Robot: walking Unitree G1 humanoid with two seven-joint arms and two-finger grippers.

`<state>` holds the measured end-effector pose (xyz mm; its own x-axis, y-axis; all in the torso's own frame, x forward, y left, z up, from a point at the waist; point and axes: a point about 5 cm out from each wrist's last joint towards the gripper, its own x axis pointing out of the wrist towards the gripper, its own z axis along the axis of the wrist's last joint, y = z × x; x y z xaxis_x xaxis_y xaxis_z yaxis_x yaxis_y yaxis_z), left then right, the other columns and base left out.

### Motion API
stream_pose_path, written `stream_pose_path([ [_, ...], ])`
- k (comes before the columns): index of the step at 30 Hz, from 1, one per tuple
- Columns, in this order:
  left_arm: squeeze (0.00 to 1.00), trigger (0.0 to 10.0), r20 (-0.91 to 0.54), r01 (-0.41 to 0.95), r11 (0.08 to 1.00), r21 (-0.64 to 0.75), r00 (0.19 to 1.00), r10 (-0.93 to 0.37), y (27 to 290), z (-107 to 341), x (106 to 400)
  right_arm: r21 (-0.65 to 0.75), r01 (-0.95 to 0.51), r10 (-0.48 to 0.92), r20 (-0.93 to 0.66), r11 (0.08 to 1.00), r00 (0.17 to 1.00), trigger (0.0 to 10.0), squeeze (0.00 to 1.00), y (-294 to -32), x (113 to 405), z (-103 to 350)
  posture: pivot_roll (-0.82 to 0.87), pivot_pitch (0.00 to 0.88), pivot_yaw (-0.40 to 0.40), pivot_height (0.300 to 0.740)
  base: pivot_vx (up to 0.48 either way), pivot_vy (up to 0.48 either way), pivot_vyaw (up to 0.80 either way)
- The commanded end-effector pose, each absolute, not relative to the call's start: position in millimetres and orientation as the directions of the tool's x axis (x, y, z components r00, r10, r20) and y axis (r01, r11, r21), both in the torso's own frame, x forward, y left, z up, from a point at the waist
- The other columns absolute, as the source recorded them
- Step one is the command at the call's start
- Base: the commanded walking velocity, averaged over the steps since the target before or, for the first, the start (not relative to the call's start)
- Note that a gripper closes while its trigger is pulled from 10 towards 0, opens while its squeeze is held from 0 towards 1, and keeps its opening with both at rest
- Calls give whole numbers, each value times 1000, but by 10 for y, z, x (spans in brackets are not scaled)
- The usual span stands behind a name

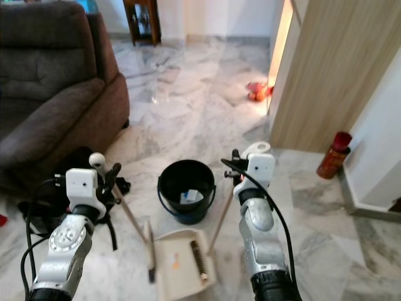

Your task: Sweep floor

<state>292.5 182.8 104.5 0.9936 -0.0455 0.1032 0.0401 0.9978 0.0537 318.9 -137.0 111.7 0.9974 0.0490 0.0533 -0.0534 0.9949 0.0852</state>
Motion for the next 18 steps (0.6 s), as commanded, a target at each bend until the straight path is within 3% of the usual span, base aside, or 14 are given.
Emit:
stream_pose_path([
  [1,0,10000,143,30,996,83,989,-42,1877,1127,2933,127,-69,58,91,989,994,10000,0,-1306,3202,1197,78,23,34,740,0,0,0],
  [18,0,10000,139,38,995,97,989,-52,1901,1110,2906,178,-30,-2,176,984,984,10000,0,-1411,3193,1380,79,42,39,740,0,0,0],
])
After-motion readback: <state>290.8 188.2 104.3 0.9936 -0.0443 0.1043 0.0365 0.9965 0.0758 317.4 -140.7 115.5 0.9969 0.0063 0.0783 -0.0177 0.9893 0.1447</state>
